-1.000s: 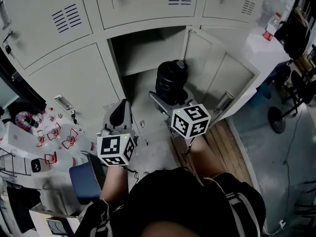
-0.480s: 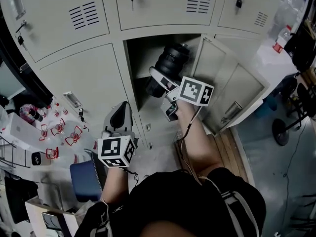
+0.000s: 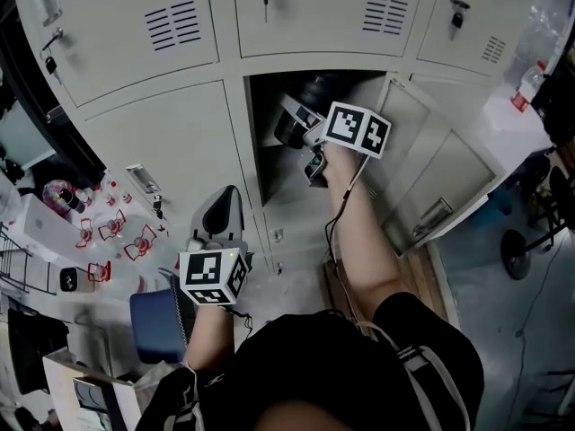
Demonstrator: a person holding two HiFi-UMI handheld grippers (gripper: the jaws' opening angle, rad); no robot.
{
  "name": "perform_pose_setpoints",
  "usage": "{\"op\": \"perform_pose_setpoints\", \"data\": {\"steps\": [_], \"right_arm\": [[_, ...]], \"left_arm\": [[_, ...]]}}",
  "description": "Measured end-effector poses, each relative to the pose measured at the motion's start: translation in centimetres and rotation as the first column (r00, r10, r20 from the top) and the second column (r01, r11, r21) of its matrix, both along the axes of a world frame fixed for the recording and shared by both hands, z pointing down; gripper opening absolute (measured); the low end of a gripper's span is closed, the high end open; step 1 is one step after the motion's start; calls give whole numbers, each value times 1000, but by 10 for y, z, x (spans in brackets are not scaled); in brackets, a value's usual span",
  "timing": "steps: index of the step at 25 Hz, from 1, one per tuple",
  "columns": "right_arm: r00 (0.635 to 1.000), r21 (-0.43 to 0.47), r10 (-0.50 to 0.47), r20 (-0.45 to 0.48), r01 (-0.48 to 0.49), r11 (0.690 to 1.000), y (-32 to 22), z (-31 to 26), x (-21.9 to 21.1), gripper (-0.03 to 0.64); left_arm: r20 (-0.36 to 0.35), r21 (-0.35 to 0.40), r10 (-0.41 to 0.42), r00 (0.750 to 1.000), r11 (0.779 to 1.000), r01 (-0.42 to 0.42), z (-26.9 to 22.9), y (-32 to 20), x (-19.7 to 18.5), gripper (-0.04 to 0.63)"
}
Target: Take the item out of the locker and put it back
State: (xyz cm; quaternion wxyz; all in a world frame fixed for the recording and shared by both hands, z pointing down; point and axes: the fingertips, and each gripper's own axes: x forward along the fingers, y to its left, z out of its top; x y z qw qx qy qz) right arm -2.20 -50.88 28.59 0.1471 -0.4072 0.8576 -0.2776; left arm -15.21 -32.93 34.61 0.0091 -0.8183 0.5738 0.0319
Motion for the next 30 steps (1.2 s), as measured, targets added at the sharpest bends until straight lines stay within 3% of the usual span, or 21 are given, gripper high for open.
{"op": "perform_pose_setpoints", "data": {"steps": [6, 10, 14, 18, 26, 30], "right_arm": [[974, 106, 125, -192, -106, 989, -25, -6, 4, 434], [914, 192, 222, -341, -163, 968, -38, 0, 5, 433], [858, 242, 256, -446, -160, 957, -47, 9, -2, 433], [836, 269, 280, -471, -167, 949, -49, 12, -2, 433], [847, 274, 260, -464, -142, 951, -50, 12, -4, 439], [847, 314, 287, -448, -151, 937, -47, 8, -1, 439]], "left_arm": [[4, 5, -6, 1000, 1000, 6, -1, -3, -3, 12], [4, 5, -5, 1000, 1000, 5, 0, -7, -4, 12], [-2, 5, -10, 1000, 1000, 10, 2, -10, -5, 12], [-5, 5, -12, 1000, 1000, 12, 4, -13, -7, 12], [0, -3, 3, 1000, 1000, -3, 8, -15, -3, 12], [5, -1, 14, 1000, 1000, -14, 7, -15, 2, 12]]}}
